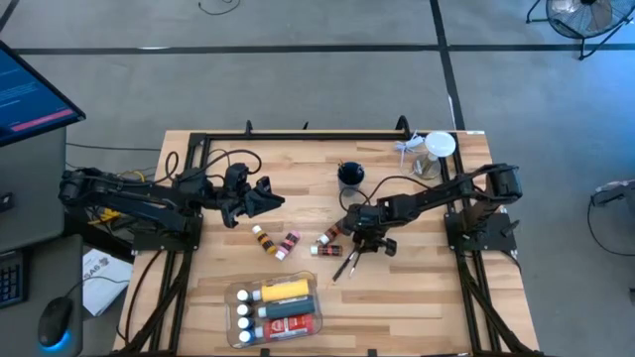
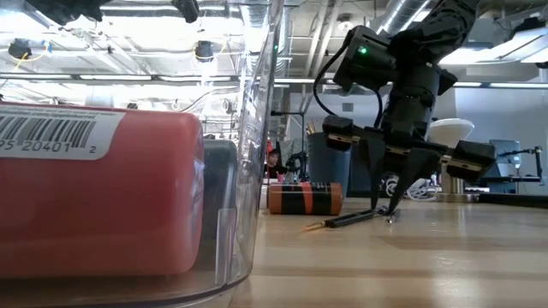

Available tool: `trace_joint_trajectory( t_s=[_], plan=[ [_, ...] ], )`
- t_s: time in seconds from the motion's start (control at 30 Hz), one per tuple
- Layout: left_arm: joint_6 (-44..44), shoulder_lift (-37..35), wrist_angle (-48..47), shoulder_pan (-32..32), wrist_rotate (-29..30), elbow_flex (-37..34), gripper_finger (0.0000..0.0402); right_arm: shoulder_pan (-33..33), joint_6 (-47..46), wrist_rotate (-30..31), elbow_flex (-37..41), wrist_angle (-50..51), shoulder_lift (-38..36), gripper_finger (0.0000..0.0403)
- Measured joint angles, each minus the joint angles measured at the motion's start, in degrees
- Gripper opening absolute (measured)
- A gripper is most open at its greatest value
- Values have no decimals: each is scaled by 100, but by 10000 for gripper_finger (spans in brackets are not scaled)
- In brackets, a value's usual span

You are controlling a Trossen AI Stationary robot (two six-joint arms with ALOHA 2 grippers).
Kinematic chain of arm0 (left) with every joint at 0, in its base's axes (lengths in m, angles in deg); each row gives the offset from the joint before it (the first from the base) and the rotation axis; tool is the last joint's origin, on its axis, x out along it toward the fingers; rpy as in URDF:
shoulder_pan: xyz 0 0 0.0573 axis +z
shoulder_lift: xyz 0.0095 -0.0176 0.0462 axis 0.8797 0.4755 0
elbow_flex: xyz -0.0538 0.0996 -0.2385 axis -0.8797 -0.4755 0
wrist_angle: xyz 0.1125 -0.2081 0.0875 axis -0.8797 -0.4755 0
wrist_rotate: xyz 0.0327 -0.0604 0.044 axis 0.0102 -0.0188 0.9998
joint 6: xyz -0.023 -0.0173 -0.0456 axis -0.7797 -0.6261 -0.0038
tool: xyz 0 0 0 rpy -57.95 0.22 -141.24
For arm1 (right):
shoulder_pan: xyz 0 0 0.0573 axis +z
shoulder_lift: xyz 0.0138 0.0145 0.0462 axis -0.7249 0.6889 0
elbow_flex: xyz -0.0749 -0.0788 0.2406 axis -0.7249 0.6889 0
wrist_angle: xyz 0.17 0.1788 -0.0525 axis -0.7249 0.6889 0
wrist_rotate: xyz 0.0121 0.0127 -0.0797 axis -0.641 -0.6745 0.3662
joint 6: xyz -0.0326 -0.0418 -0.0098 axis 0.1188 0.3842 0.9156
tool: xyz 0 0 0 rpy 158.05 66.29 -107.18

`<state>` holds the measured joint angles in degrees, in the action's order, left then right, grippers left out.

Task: Pick & Place Paint Supplies
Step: Put the paint brush into the blue cup

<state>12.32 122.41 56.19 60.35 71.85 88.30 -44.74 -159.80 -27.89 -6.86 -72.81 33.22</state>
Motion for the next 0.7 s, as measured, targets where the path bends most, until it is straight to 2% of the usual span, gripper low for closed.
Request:
trace_joint_trajectory(
  t_s=[0.17,0.7],
  plan=[
    [0,0,2,0,0,0,2,-1,2,10,4,319,-94,63],
    [1,0,0,0,0,0,2,89,-64,87,-9,338,-103,63]
  ],
)
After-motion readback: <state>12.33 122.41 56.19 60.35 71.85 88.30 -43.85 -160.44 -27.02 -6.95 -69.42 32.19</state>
